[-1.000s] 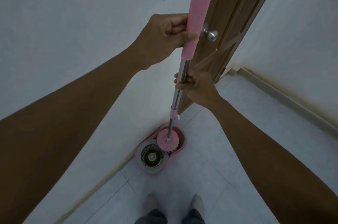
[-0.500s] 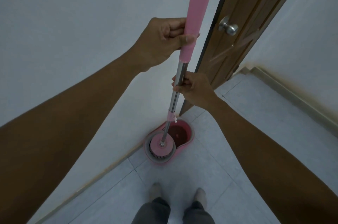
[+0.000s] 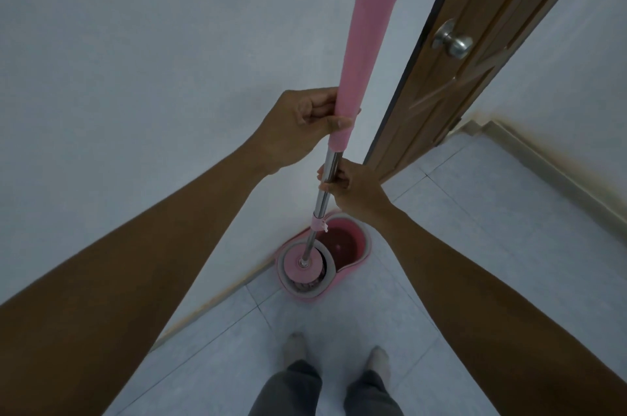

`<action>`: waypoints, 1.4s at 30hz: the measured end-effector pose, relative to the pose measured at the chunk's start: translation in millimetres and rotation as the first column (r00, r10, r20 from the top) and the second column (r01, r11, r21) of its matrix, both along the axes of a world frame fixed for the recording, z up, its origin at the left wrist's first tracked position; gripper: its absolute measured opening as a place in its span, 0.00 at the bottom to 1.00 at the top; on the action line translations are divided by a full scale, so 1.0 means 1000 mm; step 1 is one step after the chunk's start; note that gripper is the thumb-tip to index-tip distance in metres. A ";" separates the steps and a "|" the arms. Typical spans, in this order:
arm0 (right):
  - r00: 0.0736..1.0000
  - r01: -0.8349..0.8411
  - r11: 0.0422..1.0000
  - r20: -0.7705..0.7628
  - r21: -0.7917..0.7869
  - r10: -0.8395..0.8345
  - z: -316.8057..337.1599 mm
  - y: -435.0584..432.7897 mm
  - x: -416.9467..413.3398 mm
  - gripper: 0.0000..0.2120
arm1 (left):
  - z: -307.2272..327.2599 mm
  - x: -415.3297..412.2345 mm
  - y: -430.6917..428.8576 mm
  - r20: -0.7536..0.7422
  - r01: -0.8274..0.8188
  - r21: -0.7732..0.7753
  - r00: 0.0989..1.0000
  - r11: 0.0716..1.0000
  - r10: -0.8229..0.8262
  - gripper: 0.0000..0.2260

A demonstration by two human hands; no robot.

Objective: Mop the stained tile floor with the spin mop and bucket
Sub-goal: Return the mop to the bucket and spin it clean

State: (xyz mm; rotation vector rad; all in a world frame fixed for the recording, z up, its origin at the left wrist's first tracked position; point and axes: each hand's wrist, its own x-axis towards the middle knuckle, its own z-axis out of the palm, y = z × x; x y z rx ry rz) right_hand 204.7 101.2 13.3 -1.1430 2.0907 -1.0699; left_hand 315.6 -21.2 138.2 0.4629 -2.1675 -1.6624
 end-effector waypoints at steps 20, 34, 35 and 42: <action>0.987 -0.090 0.994 -0.127 0.066 0.098 0.015 -0.018 -0.023 0.10 | 0.014 -0.019 -0.014 -0.031 -0.024 -0.063 0.999 0.998 0.023 0.20; 0.984 -0.067 0.994 -0.156 0.091 0.081 -0.013 -0.033 -0.020 0.10 | -0.014 -0.024 -0.024 0.010 -0.070 -0.062 0.997 0.996 0.071 0.20; 0.984 -0.066 0.994 -0.158 0.089 0.080 -0.015 -0.034 -0.019 0.09 | -0.017 -0.024 -0.025 0.013 -0.078 -0.066 0.997 0.995 0.079 0.20; 0.991 -0.059 0.994 -0.112 0.095 0.070 -0.010 -0.040 -0.033 0.08 | -0.010 -0.038 -0.031 0.009 -0.062 -0.179 0.998 0.982 0.065 0.18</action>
